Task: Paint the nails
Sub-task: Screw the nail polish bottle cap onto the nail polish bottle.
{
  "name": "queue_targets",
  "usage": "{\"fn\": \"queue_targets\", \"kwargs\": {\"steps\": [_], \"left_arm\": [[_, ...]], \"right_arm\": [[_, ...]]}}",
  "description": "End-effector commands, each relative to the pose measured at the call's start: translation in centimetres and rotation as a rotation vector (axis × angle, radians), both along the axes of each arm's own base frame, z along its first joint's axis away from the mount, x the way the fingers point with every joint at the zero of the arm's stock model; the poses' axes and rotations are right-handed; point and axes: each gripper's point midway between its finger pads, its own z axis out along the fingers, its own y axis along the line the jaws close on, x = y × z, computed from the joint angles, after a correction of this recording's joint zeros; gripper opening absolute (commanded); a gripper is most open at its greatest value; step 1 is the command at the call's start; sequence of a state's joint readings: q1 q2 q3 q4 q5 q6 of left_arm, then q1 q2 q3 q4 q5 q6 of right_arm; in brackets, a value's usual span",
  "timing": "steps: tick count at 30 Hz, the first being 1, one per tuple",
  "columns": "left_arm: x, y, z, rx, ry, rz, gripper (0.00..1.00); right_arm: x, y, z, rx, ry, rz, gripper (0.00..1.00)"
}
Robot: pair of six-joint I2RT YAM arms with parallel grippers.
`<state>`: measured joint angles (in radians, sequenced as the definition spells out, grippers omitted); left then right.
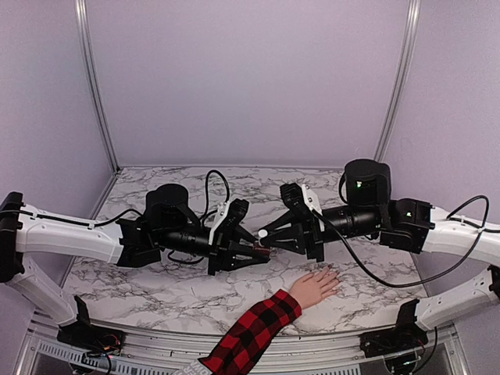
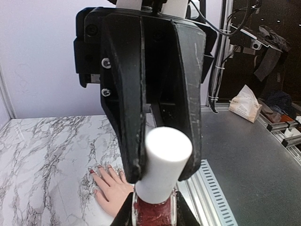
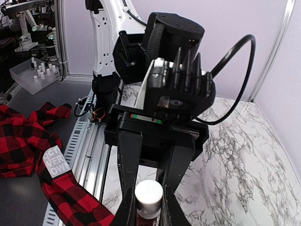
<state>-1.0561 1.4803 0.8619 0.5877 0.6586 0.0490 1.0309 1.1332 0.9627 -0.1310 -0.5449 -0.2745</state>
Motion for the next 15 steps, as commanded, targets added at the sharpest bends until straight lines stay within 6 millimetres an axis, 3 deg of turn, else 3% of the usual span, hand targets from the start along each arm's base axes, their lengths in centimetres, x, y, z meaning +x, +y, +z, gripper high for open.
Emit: {"fn": "queue_targets", "kwargs": {"steps": [1,8,15], "left_arm": [[4.2,0.7,3.9,-0.099,-0.049,0.23,0.0],[7.2,1.4,4.9,-0.136,-0.041,0.414,0.0],[9.8,1.9,5.3,-0.185,0.022,0.562,0.0]], "right_arm": [[1.4,0.4,-0.2,-0.01,0.026,-0.086,0.01],[6.5,0.1,-0.1,0.02,0.046,-0.36,0.0],[9.9,0.1,-0.2,0.048,0.065,-0.531,0.0]]}}
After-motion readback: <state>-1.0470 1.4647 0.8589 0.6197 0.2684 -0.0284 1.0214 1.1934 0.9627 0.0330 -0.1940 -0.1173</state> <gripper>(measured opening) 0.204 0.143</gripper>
